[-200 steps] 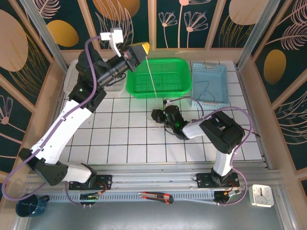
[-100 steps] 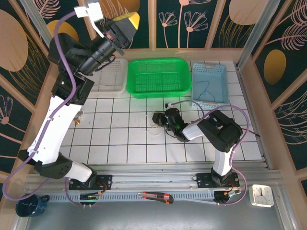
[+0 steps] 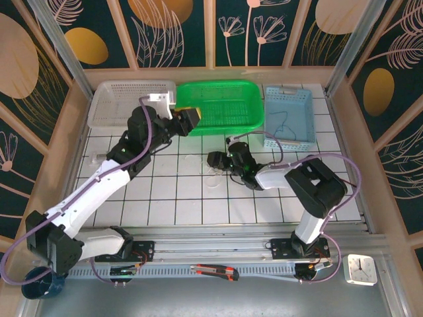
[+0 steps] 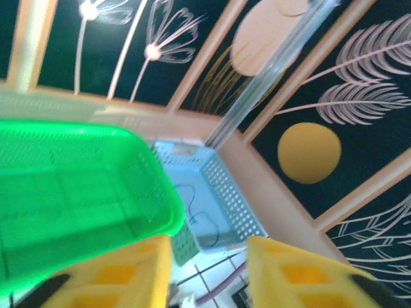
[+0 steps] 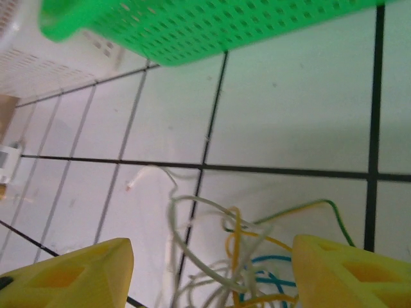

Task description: Untangle the cables

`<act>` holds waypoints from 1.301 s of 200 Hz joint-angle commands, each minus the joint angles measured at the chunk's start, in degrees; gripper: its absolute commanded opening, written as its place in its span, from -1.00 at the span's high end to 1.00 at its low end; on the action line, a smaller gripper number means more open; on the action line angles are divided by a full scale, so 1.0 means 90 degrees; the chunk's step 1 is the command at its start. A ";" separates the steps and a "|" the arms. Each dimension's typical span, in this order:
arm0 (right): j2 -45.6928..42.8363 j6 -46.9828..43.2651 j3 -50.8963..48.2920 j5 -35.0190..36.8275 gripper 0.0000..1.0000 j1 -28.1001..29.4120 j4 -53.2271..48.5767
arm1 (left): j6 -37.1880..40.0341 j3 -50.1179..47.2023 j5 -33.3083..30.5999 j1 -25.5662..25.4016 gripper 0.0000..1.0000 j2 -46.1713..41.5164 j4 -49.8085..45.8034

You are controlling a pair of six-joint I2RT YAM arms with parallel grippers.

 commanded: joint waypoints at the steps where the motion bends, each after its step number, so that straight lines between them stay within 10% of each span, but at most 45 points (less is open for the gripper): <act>1: -0.0466 -0.0366 0.0320 -0.0215 -0.34 -0.0075 -0.0648 | -0.0018 -0.0411 -0.0369 0.0028 -0.01 -0.0364 0.0736; 93: -0.1528 -0.0749 0.0163 -0.0085 -0.11 -0.0131 -0.1922 | 0.0056 -0.1801 -0.0668 0.0024 -0.86 -0.0505 0.0926; 260: -0.0424 -0.3232 0.1631 0.0728 -0.07 0.0829 -0.3734 | -0.0863 -0.2650 -0.0855 0.0359 -0.98 -0.0465 0.1215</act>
